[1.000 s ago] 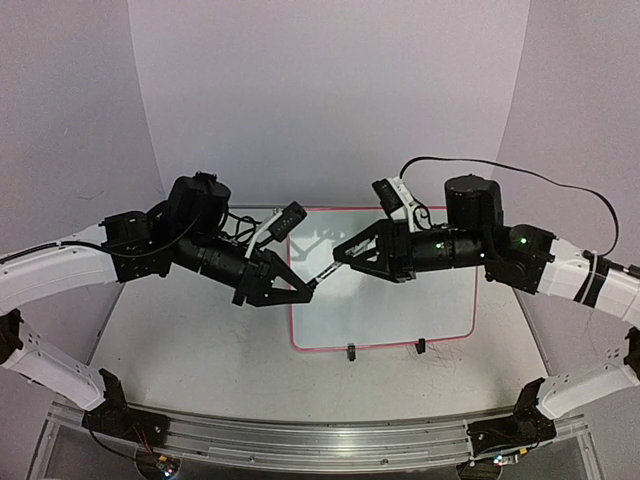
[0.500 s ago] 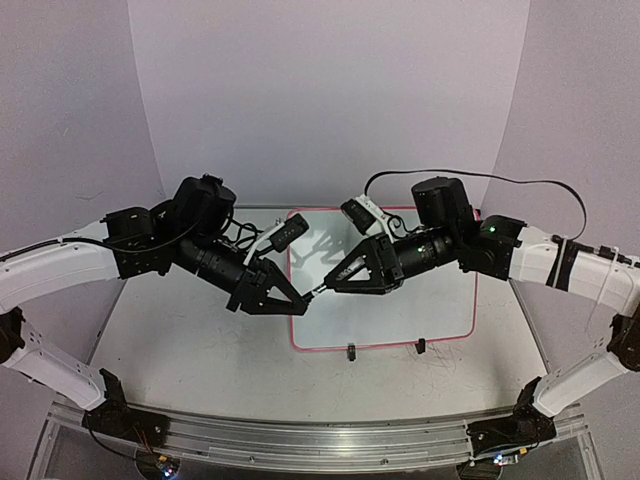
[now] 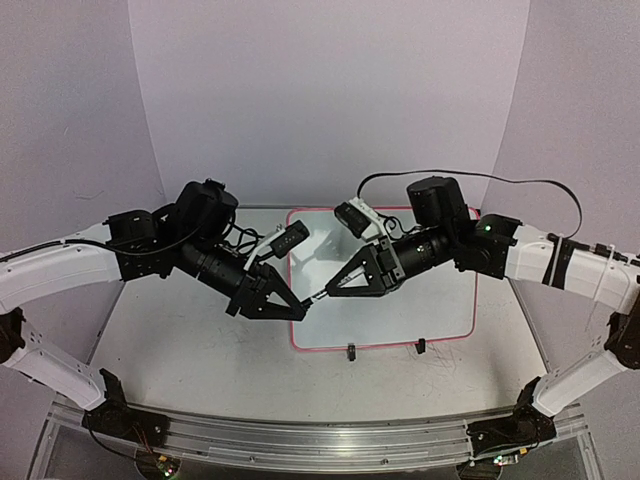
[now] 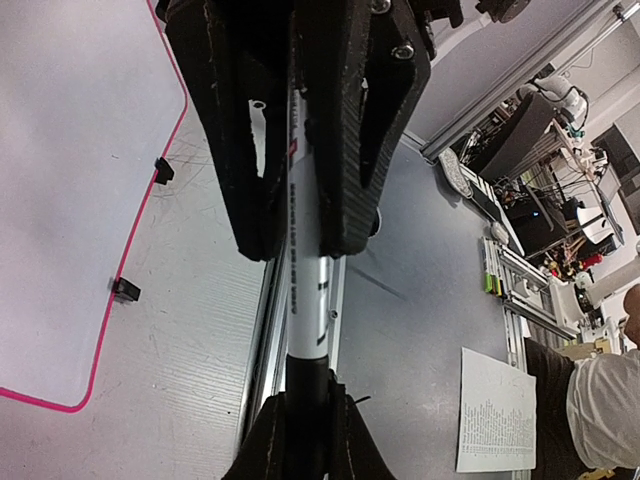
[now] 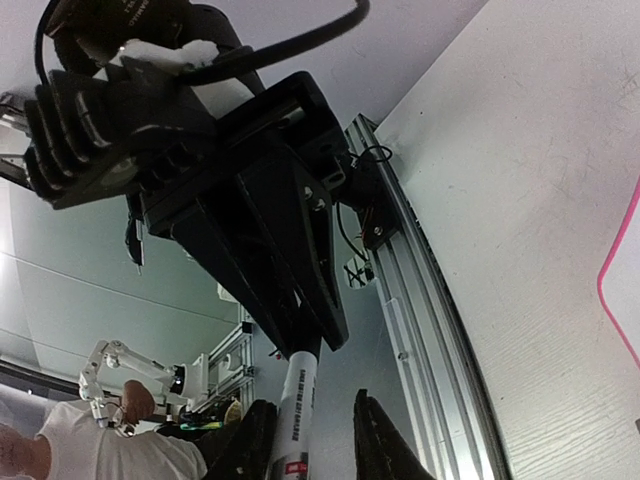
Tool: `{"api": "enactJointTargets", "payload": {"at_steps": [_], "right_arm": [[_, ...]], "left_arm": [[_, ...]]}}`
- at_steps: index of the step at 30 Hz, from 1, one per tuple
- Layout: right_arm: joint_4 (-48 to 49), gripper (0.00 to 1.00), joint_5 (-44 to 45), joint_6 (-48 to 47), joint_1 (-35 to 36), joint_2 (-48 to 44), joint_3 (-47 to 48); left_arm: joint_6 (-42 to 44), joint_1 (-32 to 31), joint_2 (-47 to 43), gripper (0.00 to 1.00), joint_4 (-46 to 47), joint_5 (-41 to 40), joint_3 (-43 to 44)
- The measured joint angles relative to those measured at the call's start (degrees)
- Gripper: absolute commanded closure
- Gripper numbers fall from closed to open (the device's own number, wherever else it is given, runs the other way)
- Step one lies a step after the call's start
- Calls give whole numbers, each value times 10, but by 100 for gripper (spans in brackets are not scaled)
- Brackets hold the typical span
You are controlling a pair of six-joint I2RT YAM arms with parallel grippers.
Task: Write a sentence on the whiteboard
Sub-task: Open the pen cap from the whiteboard marker.
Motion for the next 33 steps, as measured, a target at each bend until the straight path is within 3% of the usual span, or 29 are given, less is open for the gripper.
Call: {"api": "enactJointTargets", "payload": {"at_steps": [2, 5, 8, 10, 18, 29, 33], "right_arm": [[1, 80, -4, 1, 1, 2, 0], [2, 69, -9, 4, 1, 4, 0], [5, 68, -14, 8, 1, 8, 0], [8, 71, -16, 12, 1, 10, 0], [17, 100, -28, 26, 1, 19, 0], [48, 100, -29, 31, -6, 12, -32], [56, 100, -50, 19, -59, -44, -83]], "left_arm": [[2, 0, 1, 100, -1, 0, -2], [4, 0, 1, 100, -1, 0, -4], [5, 0, 1, 100, -1, 1, -4], [6, 0, 1, 100, -1, 1, -4], [5, 0, 1, 100, -2, 0, -10], [11, -2, -1, 100, 2, -21, -21], [33, -6, -22, 100, -2, -54, -43]]}}
